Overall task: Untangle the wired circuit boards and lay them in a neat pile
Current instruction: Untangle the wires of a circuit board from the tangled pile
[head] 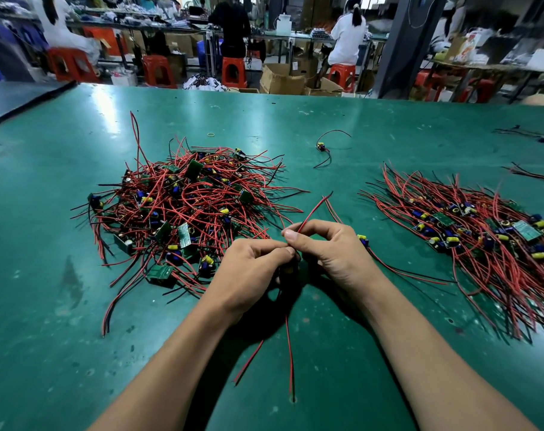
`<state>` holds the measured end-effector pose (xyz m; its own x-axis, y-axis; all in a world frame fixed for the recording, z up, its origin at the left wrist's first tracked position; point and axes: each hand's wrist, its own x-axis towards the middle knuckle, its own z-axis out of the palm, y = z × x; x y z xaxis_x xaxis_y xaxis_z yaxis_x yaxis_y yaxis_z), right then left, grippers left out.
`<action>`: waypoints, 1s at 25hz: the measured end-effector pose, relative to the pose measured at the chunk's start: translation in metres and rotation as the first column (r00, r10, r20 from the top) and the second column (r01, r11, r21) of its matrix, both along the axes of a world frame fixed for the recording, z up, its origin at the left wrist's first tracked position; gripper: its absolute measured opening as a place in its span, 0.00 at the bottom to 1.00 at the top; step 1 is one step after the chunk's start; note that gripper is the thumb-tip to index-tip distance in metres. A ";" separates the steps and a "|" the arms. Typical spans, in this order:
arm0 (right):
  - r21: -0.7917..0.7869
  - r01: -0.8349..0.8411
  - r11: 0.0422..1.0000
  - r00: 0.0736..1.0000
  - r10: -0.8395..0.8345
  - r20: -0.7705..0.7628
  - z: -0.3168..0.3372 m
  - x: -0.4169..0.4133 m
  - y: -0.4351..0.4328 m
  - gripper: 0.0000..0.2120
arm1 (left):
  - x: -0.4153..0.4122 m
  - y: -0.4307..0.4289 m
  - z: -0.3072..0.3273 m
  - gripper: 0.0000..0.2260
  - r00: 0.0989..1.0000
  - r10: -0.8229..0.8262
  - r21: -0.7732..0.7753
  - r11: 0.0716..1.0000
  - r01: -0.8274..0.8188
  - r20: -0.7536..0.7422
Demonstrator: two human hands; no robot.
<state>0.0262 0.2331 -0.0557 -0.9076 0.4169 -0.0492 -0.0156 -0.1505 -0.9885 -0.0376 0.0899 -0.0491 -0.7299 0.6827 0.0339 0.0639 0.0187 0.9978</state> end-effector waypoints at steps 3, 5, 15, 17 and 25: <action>0.253 0.201 0.946 0.980 -0.195 -0.052 -0.003 -0.006 0.001 0.05 | -0.001 0.003 -0.003 0.08 1.000 -0.001 -0.045 0.999 0.000 -0.022; 0.370 0.292 0.882 0.956 -0.275 -0.099 -0.004 -0.008 0.002 0.05 | -0.001 0.004 -0.003 0.08 1.000 -0.010 -0.052 0.999 0.010 0.003; 0.502 0.596 0.627 0.794 -0.553 -0.252 -0.007 -0.006 0.019 0.03 | 0.004 0.003 0.002 0.09 0.994 -0.097 -0.129 0.988 0.090 -0.048; 0.516 0.643 0.566 0.754 -0.584 -0.300 -0.006 -0.006 0.019 0.03 | 0.003 0.002 0.001 0.09 0.995 -0.094 -0.125 0.988 0.089 -0.035; 0.556 0.659 0.506 0.748 -0.514 -0.420 -0.008 -0.003 0.022 0.11 | -0.001 0.002 -0.001 0.09 0.996 -0.068 -0.099 0.993 0.063 -0.053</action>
